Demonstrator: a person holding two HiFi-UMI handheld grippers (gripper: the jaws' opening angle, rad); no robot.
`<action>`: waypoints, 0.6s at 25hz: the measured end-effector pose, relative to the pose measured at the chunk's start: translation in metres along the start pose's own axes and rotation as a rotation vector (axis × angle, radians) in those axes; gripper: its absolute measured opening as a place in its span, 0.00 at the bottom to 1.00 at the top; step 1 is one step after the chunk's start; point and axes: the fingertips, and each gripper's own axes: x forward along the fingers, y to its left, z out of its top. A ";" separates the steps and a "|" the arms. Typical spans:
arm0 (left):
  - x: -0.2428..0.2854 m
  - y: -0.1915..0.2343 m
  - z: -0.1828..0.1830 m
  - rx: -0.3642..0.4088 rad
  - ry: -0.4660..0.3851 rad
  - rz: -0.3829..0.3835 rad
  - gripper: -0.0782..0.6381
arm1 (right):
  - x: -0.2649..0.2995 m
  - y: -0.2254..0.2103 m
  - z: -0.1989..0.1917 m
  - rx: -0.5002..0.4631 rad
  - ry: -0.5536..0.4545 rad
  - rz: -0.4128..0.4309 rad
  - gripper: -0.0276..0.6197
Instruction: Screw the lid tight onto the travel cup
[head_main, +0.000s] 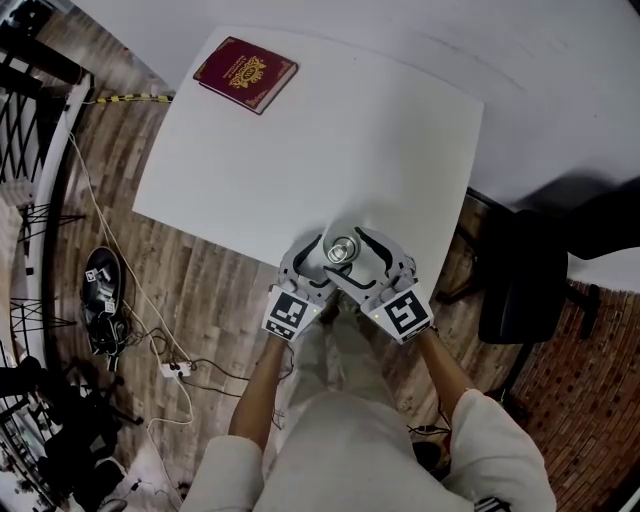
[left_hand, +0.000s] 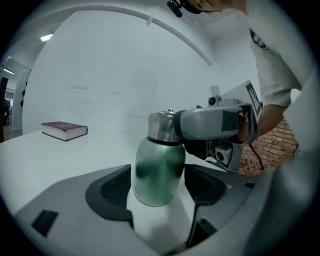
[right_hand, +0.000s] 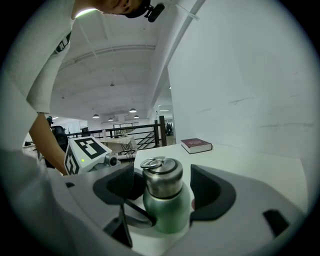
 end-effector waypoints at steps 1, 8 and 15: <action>0.001 0.000 0.001 0.001 -0.003 -0.006 0.55 | 0.002 0.000 0.001 -0.004 -0.001 0.004 0.58; 0.006 -0.002 0.003 0.005 -0.013 -0.034 0.55 | 0.013 -0.001 0.006 -0.029 0.004 0.043 0.54; 0.006 -0.001 0.003 0.004 -0.024 -0.042 0.54 | 0.017 0.002 0.009 -0.045 -0.006 0.090 0.47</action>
